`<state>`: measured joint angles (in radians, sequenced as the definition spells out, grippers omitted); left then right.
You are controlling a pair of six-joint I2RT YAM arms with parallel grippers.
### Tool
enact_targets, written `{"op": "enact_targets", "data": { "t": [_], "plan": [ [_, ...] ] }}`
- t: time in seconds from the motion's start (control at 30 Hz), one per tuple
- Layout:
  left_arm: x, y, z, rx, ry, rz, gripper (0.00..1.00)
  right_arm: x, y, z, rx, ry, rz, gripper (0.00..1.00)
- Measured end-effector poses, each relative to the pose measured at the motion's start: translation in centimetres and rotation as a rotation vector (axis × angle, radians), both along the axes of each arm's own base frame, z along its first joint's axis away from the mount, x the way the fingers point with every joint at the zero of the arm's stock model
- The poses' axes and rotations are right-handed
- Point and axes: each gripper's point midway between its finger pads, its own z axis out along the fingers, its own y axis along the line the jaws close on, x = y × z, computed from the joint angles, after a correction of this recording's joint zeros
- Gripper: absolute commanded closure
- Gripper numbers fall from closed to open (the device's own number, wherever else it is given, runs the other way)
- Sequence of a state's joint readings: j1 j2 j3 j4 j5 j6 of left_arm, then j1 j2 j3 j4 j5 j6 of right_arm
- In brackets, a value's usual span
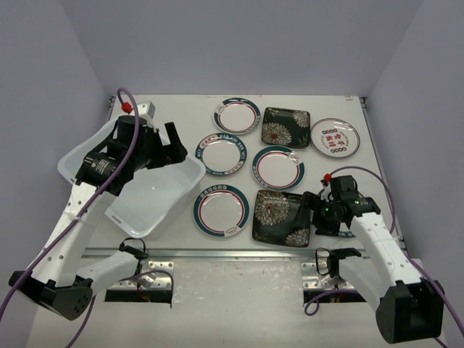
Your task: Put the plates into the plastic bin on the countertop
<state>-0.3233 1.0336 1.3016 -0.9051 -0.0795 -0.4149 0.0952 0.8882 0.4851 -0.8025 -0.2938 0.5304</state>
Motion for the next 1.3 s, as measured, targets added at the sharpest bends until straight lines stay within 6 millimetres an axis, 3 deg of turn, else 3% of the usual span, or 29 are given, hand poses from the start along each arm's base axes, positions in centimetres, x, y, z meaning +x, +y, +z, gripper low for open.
{"op": "enact_targets", "data": {
  "t": [0.13,0.37,0.67,0.8,0.87,1.07,1.3],
  "plan": [
    [-0.5,-1.2,-1.3,-0.037,0.039,-0.057,0.00,1.0,-0.4,0.3,-0.022,-0.033,-0.043,0.06],
    [-1.2,-2.4,-2.4,-0.075,0.074,-0.114,0.00,1.1,-0.7,-1.5,-0.045,0.051,-0.071,0.10],
    [-1.4,-3.9,-2.6,-0.124,0.074,-0.192,0.00,2.8,-0.6,-4.0,-0.050,-0.011,-0.027,0.35],
    [-1.2,-4.3,-2.6,-0.131,0.070,-0.214,0.00,3.2,0.0,-4.9,-0.015,-0.031,0.000,0.51],
    [-1.1,-4.4,-2.7,-0.131,0.070,-0.218,0.00,3.6,0.5,-5.1,0.012,-0.047,0.005,0.73],
    [-1.0,-4.5,-3.0,-0.130,0.072,-0.222,0.00,4.4,1.6,-5.5,0.090,-0.070,-0.015,0.99],
    [-1.0,-4.5,-4.1,-0.128,0.088,-0.219,0.00,4.5,2.5,-5.4,0.155,-0.115,-0.044,1.00]
  ]
}}
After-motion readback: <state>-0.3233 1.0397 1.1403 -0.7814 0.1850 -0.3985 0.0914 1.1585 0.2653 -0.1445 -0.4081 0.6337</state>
